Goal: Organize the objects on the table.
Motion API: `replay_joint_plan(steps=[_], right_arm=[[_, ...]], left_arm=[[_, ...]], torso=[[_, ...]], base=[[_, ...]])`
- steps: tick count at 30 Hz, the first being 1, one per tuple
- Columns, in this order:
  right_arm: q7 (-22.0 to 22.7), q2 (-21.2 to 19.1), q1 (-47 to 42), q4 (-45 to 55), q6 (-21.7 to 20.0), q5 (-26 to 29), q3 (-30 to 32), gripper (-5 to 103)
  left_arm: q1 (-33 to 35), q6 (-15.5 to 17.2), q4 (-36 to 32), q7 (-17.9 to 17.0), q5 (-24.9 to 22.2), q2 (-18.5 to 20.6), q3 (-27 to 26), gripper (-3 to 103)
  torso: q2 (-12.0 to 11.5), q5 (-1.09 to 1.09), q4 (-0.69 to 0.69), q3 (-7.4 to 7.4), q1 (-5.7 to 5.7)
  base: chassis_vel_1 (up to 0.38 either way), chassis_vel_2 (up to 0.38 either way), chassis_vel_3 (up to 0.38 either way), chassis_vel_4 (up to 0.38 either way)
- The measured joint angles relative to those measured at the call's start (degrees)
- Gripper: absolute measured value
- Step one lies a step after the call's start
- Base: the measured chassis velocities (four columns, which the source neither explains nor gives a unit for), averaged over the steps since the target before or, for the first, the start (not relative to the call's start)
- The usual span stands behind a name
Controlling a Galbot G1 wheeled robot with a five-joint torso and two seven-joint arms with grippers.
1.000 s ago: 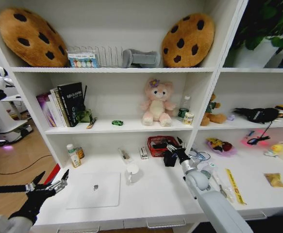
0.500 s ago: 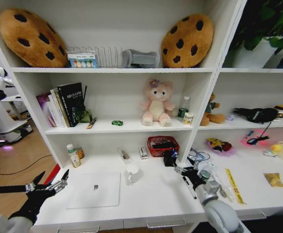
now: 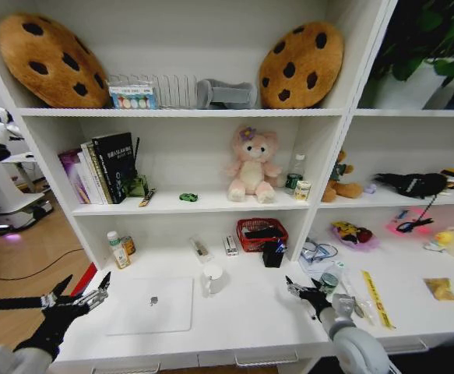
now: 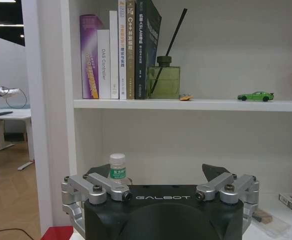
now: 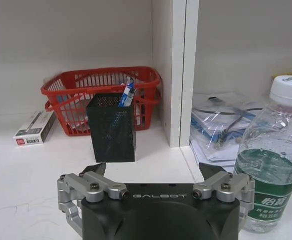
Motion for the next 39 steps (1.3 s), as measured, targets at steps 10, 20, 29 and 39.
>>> replay_joint_plan(steps=[10, 20, 29, 39], right_arm=[[-6.93, -4.4, 4.03, -6.54, -2.22, 3.87, -1.16, 94], [-6.91, -5.14, 5.25, -8.53, -4.38, 5.63, -2.8, 88], [-7.17, -5.5, 6.1, -10.39, -4.12, 4.9, -3.25, 88], [-8.02, -5.82, 6.97, -12.19, -4.25, 4.98, -3.88, 96]], left_arm=[[0.0, 0.0, 0.0, 0.0, 0.0, 0.0, 0.0, 100], [0.0, 0.0, 0.0, 0.0, 0.0, 0.0, 0.0, 100], [0.0, 0.0, 0.0, 0.0, 0.0, 0.0, 0.0, 100], [0.0, 0.0, 0.0, 0.0, 0.0, 0.0, 0.0, 100]], torso=[[-0.01, 0.0, -0.02, 0.0, 0.0], [-0.01, 0.0, -0.02, 0.0, 0.0], [-0.01, 0.0, -0.02, 0.0, 0.01], [-0.01, -0.01, -0.02, 0.0, 0.01]], base=[[0.0, 0.0, 0.0, 0.0], [0.0, 0.0, 0.0, 0.0], [0.0, 0.0, 0.0, 0.0], [0.0, 0.0, 0.0, 0.0]])
